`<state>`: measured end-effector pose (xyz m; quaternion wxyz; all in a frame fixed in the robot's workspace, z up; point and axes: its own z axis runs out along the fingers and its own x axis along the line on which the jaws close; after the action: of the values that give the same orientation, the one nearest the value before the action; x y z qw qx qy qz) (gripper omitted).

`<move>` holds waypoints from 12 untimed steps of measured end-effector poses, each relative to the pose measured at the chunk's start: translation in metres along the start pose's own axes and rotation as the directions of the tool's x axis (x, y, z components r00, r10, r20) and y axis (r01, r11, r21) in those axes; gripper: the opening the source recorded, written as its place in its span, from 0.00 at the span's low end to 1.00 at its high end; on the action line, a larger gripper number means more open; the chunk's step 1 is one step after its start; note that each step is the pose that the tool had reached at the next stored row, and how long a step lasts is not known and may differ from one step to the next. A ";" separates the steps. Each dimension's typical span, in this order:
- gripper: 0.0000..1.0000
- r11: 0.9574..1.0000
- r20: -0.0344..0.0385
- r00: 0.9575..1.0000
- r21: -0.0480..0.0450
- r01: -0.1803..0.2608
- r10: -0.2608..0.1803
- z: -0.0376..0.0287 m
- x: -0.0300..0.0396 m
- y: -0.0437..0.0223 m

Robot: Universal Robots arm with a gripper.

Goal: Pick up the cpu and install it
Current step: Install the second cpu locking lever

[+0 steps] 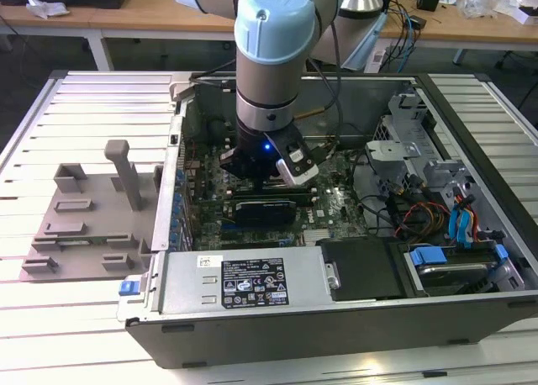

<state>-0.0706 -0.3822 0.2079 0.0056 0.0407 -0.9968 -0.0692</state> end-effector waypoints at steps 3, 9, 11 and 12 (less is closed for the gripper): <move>0.11 1.000 0.002 1.000 -0.029 0.003 -0.003 0.0031 0.0093 0.0001; 0.11 0.999 0.001 1.000 -0.037 0.015 -0.015 0.0089 0.0090 0.0035; 0.11 1.000 0.002 1.000 -0.021 0.016 -0.016 0.0075 0.0099 0.0017; 0.11 1.000 0.002 1.000 -0.013 0.016 -0.016 0.0053 0.0101 0.0017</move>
<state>-0.0809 -0.3806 0.2029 0.0044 0.0484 -0.9959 -0.0760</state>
